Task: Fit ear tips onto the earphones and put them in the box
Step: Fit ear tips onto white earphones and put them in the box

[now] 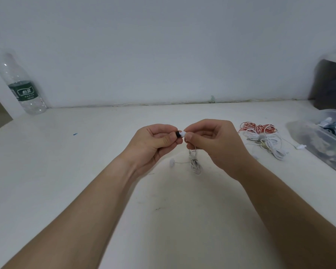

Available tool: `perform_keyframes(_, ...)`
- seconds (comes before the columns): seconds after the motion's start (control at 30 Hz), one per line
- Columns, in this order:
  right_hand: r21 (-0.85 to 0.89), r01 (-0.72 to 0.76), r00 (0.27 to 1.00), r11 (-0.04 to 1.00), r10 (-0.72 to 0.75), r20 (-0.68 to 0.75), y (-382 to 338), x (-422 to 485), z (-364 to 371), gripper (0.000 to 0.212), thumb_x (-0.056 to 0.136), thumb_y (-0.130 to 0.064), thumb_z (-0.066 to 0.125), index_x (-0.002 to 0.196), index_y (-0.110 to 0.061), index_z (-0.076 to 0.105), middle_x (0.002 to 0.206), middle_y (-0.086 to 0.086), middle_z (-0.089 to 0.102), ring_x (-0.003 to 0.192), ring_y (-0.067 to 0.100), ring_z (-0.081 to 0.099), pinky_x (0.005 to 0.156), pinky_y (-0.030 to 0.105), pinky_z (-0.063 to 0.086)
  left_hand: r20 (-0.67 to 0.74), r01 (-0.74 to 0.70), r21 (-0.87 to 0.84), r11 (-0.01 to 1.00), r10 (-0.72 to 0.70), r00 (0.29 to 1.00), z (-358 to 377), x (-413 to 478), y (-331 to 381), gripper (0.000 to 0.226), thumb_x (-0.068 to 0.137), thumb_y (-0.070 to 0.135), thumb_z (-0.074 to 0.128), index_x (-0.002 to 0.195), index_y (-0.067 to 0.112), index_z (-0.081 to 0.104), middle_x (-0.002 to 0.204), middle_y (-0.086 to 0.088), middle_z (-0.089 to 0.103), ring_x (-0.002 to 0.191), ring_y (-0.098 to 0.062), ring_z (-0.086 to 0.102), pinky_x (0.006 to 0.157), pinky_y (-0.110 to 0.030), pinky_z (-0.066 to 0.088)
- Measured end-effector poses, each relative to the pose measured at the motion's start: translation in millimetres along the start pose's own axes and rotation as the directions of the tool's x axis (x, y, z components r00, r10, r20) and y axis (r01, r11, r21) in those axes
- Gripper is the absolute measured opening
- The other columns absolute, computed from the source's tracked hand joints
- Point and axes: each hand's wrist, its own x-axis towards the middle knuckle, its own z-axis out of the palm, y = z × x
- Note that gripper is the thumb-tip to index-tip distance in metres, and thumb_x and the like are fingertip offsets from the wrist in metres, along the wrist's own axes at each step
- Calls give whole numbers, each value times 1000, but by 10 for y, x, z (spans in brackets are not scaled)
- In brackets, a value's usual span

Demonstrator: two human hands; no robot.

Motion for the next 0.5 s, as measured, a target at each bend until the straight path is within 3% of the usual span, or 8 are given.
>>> perform_keyframes(0.17, -45, 22, 999, 999, -20, 25, -14, 1, -15, 3, 85, -1, 74, 88, -3, 75, 76, 12, 75, 65, 21, 69, 70, 29, 58, -2, 9, 34, 999, -9, 1000, -10, 1, -3, 12, 85, -6, 63, 84, 3, 69, 78, -11, 75, 70, -16, 73, 64, -18, 58)
perform_keyframes(0.5, -214, 59, 997, 975, -47, 61, -16, 6, -53, 14, 86, -4, 74, 82, -17, 76, 71, 1, 75, 64, 18, 71, 73, 36, 59, 1, 32, 74, 997, -33, 999, -24, -8, -9, 19, 71, 1, 70, 89, 1, 68, 78, -13, 74, 71, -18, 74, 64, -19, 58)
